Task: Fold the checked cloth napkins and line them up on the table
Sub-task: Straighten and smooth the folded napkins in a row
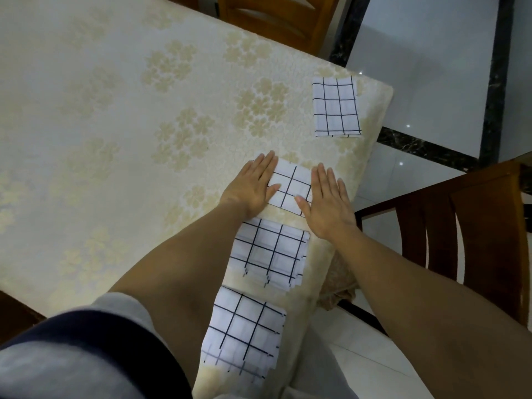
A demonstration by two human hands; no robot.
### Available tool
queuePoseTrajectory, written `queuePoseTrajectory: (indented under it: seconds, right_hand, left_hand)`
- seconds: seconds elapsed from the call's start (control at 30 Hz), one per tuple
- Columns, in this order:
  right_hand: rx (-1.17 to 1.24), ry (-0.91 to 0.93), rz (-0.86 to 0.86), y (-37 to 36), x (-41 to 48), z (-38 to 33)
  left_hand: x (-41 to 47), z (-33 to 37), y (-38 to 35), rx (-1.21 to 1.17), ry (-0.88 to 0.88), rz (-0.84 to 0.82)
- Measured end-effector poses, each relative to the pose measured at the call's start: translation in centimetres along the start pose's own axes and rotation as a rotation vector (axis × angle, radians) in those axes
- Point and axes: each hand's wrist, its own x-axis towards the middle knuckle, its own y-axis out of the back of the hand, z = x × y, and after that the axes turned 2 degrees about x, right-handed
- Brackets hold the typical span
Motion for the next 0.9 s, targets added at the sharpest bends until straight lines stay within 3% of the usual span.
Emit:
queuePoseTrajectory:
  seconds: [0.13,0.27,0.47,0.67,0.77,0.9]
  right_hand:
    - [0.001,-0.010,-0.023,0.3,-0.5,0.8]
    - [0.049,-0.031,-0.062,1.6,-0.5,0.2]
    - [0.217,-0.026,0.185,4.3,2.4,1.3]
    - [0.182,-0.058,0.211,7.0,8.4,3.0]
    - [0.090,-0.047,0.243,7.4,11.0,2.9]
    - [0.068,-0.104,0.282,8.0,13.7,2.1]
  left_hand:
    - [-1.1,-1.6,0.6,0.065,0.120,-0.052]
    - [-1.0,-1.6,2.0,0.053,0.113,-0.129]
    - [2.6,-0.8,5.6,0.051,0.107,0.129]
    - [10.8,2.8,8.4,-0.001,0.091,0.054]
    - [14.1,4.3,8.1,-0.135,0.140,0.039]
    - [16.4,5.7,7.5,-0.567,0.275,0.151]
